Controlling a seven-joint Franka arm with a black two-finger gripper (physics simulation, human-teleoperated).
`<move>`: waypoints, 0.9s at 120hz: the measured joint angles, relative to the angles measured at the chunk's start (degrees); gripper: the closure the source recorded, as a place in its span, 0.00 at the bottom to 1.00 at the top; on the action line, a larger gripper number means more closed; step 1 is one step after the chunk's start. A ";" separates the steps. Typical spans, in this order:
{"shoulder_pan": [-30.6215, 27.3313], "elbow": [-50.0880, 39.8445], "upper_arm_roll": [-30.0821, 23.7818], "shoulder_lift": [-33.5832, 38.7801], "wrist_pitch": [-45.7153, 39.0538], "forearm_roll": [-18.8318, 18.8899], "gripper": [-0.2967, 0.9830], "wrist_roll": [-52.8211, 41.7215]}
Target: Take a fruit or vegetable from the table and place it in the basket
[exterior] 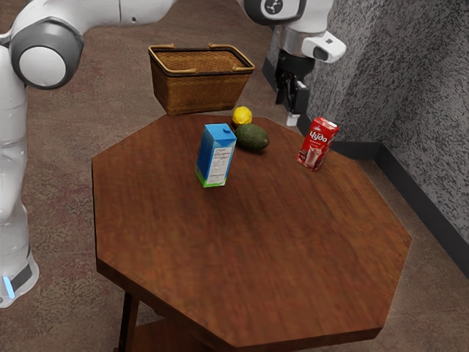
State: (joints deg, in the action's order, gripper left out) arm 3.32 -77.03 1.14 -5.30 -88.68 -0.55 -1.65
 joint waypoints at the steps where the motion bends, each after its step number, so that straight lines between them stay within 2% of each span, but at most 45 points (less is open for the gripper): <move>1: -0.03 0.00 0.00 0.00 0.01 0.00 0.23 -0.03; 48: -1.11 2.17 0.22 -0.86 0.06 0.19 0.23 -1.23; 71: -9.10 3.62 0.35 -4.68 -1.40 1.50 0.23 -3.76; 108: -17.06 4.00 0.63 -9.12 -4.51 3.24 0.23 -9.29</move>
State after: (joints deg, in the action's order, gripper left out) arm -13.74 -73.03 1.77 -14.42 -93.19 2.69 -10.94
